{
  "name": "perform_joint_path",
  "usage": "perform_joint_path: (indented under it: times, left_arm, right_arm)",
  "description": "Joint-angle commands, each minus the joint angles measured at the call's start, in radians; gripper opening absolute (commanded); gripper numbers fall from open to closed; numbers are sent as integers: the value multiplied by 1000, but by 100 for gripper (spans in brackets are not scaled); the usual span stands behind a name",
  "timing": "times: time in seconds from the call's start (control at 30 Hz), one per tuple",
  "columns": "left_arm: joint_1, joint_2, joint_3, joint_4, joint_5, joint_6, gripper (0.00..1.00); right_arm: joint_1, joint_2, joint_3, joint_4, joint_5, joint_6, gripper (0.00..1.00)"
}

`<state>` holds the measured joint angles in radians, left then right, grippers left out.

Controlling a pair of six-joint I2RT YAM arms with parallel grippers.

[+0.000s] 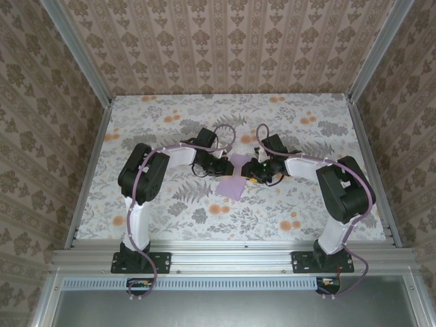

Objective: Fold a paper plane with a square sheet of paper (pick it up from the middle)
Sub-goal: Fold the triangle a second time at the center of the table, then turn over the paper at the center of the table.

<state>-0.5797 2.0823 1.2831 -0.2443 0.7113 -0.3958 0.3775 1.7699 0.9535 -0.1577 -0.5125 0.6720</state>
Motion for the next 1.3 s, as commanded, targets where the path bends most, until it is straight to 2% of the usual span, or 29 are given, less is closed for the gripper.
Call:
perform_joint_path:
  times: [0.0,0.5,0.93,1.1,1.27]
  left_arm:
    - [11,47,-30,-12,-41,13,18]
    - [11,53,-31,-2,-37,6,18]
    - [13,26,-30,19,4,-21,21]
    - [15,-3,-22,29,25,-42,23]
    - [19,-42,-4,27,38,-54,29]
  right_arm:
    - [0,24,31,-60,46,-47,37]
    - [16,52,18,20,-90,-25,34]
    - [37,72,-1,41,-122,-7,31]
    - [46,90,2,64,-136,8,28]
    - [48,104,4,75,-141,11,20]
